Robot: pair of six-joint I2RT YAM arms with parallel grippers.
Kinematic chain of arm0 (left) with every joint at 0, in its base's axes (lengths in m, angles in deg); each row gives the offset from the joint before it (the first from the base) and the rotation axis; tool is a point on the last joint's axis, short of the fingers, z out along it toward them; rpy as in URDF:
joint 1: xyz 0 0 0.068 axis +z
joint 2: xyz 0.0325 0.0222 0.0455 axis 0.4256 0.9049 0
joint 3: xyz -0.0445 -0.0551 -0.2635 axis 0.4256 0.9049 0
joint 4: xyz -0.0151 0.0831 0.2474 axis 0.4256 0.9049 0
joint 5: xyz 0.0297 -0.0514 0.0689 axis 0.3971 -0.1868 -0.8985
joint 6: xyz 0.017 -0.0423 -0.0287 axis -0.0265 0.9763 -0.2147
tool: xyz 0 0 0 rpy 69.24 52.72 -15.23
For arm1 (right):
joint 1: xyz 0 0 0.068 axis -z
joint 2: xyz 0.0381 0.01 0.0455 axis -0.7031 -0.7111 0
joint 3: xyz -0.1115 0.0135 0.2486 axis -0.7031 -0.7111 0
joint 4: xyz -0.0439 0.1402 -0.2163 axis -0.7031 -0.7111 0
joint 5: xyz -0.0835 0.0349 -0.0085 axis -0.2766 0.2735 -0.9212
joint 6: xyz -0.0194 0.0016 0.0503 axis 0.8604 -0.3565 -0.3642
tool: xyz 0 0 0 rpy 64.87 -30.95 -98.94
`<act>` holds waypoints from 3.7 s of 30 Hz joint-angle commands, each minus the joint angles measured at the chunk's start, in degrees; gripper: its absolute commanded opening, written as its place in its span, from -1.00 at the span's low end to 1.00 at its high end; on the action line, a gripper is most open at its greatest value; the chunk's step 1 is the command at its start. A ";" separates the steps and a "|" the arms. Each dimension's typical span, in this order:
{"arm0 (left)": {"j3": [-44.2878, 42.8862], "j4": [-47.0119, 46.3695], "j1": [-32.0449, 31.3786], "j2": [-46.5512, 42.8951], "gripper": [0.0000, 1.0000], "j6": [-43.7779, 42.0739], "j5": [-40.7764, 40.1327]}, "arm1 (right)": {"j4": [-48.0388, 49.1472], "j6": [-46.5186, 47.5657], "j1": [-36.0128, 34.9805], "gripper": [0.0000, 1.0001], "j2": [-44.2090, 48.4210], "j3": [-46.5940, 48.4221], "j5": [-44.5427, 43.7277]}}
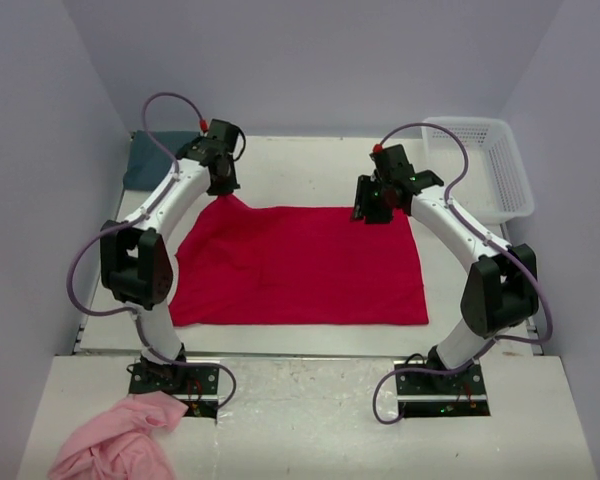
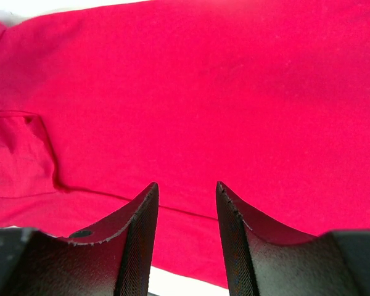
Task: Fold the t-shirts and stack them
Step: Grap the side of the flattened tshirt furthest away from the robot with both arms
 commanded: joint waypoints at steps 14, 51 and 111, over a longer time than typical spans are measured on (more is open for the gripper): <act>32.22 -4.98 -8.57 -21.83 -1.00 9.52 0.50 | 3.20 0.51 0.12 -0.13 -2.31 -1.62 1.80; 17.20 -5.78 -3.83 -2.52 -1.00 2.85 8.57 | 2.15 1.03 0.12 -0.12 -1.34 -1.88 -0.31; 10.07 -4.89 -4.88 5.41 -1.00 -2.51 14.73 | 0.57 0.95 1.26 -0.11 1.29 -2.85 -2.51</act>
